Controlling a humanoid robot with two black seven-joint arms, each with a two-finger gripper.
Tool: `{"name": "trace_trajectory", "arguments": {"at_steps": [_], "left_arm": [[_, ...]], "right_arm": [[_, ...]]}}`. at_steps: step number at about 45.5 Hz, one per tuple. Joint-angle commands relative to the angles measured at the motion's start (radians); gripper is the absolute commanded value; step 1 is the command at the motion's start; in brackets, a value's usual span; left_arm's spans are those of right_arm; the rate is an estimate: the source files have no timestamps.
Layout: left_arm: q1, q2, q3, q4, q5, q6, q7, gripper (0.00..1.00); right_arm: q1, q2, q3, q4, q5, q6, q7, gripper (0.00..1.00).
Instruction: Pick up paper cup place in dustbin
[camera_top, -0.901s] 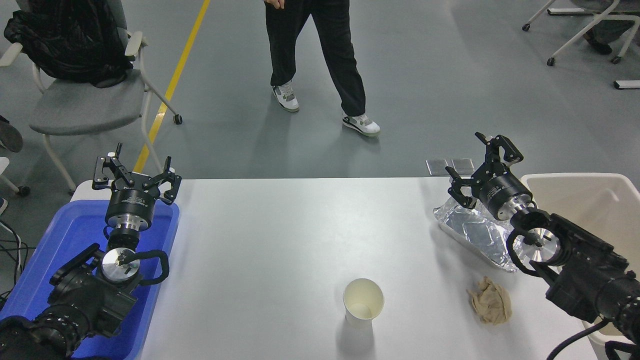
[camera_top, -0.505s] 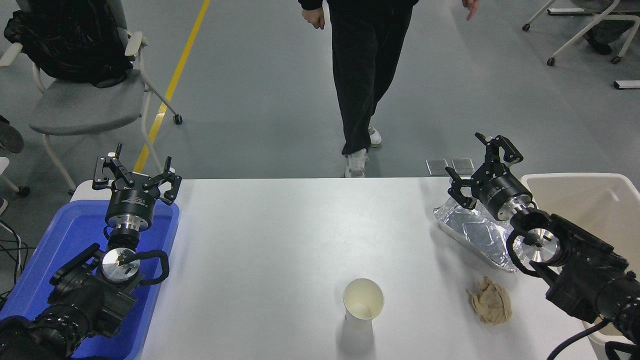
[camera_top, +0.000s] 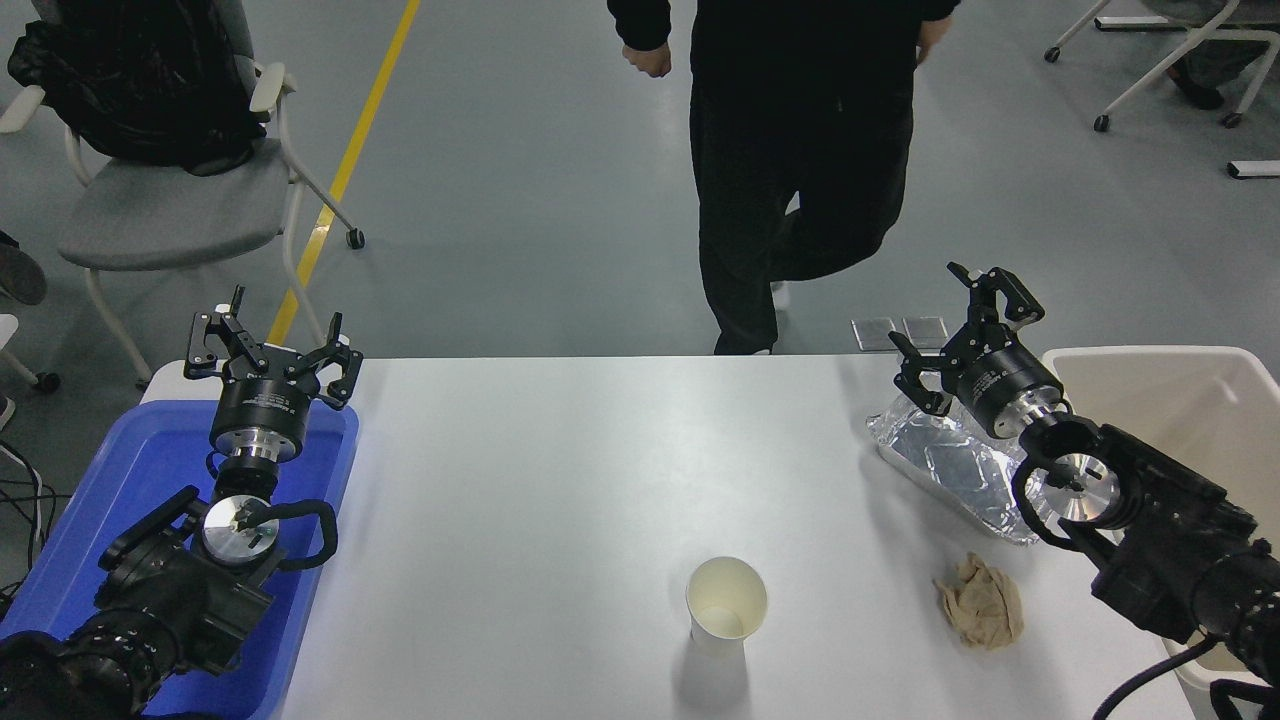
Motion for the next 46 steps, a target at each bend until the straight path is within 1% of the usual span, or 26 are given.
{"name": "trace_trajectory", "arguments": {"at_steps": [1, 5, 13, 20, 26, 29, 34, 46], "left_arm": [[-0.001, 0.000, 0.000, 0.000, 0.000, 0.000, 0.000, 0.99], [0.001, 0.000, 0.000, 0.000, 0.000, 0.000, 0.000, 0.99], [-0.001, 0.000, 0.000, 0.000, 0.000, 0.000, 0.002, 0.99], [0.001, 0.000, 0.000, 0.000, 0.000, 0.000, 0.000, 0.99], [-0.001, 0.002, 0.000, 0.000, 0.000, 0.000, 0.000, 0.99], [-0.001, 0.000, 0.000, 0.000, 0.000, 0.000, 0.000, 0.99], [-0.001, 0.000, 0.000, 0.000, 0.000, 0.000, 0.000, 0.99], [-0.001, 0.000, 0.000, 0.000, 0.000, 0.000, 0.000, 0.99]], "right_arm": [[0.012, -0.013, -0.031, 0.041, -0.022, 0.000, -0.001, 1.00], [0.014, -0.018, -0.034, 0.046, -0.033, 0.000, -0.001, 1.00], [0.028, -0.054, -0.034, 0.087, -0.117, -0.003, -0.004, 1.00], [0.041, -0.114, -0.035, 0.159, -0.226, -0.006, -0.004, 1.00], [0.060, -0.188, -0.060, 0.244, -0.310, -0.011, -0.007, 1.00], [0.089, -0.220, -0.119, 0.270, -0.335, -0.012, -0.007, 1.00], [0.169, -0.269, -0.251, 0.281, -0.337, -0.012, -0.009, 1.00], [0.425, -0.334, -0.658, 0.322, -0.337, -0.012, -0.007, 1.00]]}}
